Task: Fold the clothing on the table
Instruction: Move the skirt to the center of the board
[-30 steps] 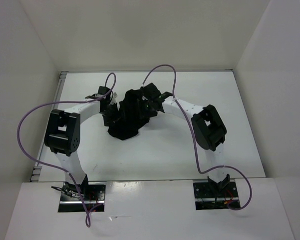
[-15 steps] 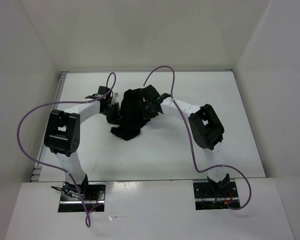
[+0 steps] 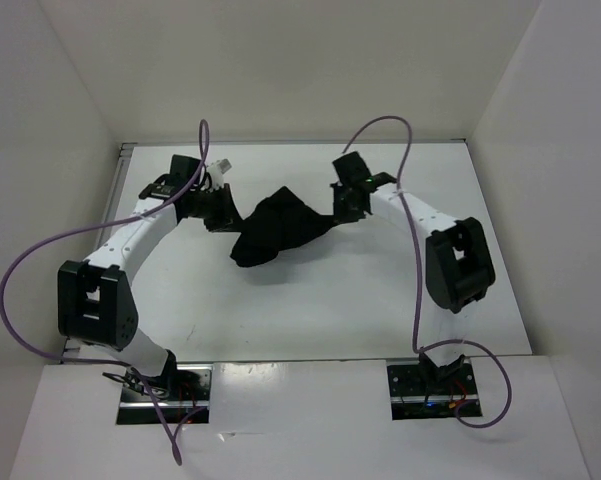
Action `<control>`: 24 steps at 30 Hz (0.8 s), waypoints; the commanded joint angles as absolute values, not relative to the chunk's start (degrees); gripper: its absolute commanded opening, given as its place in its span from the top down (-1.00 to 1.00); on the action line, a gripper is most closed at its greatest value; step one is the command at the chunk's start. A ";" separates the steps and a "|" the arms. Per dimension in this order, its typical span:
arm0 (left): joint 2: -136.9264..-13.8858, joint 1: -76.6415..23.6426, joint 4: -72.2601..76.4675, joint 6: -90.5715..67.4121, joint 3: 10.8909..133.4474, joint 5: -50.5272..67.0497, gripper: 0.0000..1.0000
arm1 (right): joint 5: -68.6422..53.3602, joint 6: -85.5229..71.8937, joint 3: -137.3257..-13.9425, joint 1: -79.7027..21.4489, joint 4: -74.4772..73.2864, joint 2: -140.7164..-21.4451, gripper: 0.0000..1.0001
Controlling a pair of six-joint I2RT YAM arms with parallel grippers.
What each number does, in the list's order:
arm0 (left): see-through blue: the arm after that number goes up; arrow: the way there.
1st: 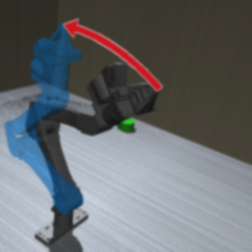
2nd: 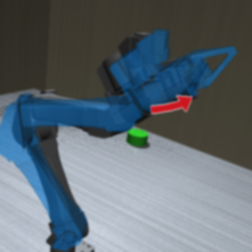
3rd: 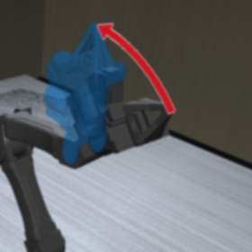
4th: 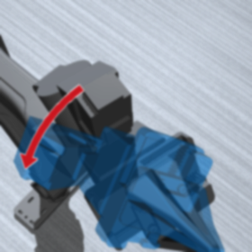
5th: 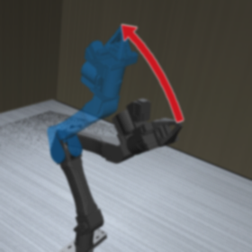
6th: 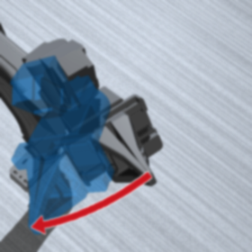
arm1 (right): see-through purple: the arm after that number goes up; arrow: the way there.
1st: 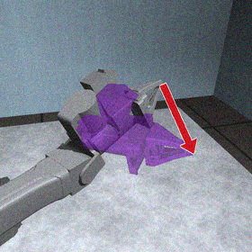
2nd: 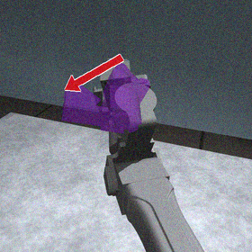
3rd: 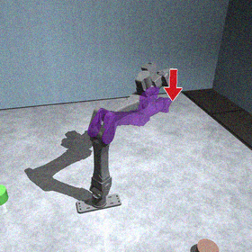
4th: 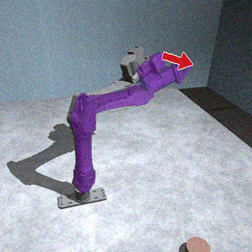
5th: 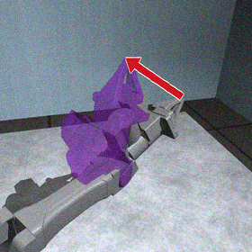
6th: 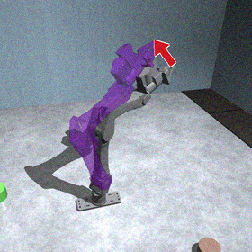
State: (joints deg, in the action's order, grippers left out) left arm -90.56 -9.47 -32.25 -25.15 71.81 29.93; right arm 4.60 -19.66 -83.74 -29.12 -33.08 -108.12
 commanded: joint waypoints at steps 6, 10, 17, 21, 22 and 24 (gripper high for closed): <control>-87.45 -8.35 -34.72 -22.50 62.85 35.68 1.00 | 10.72 -15.21 -78.57 -17.32 -36.91 -104.23 1.00; -87.45 -8.35 -36.38 -22.50 60.73 33.94 1.00 | 13.18 -15.81 -80.07 -14.77 -40.07 -109.58 1.00; -85.61 -7.74 -39.90 -20.65 60.64 30.32 1.00 | 21.08 -17.75 -82.61 -13.01 -41.74 -112.85 1.00; -83.50 -5.55 -41.21 -20.13 63.28 32.78 0.91 | 26.97 -19.68 -83.14 -10.82 -42.88 -114.08 1.00; -83.50 -5.54 -41.22 -20.13 63.98 33.31 0.91 | 27.50 -19.69 -83.14 -10.81 -42.89 -114.08 1.00; -82.88 -4.14 -41.75 -20.13 63.98 33.31 0.82 | 28.03 -20.21 -83.14 -9.32 -43.42 -114.08 1.00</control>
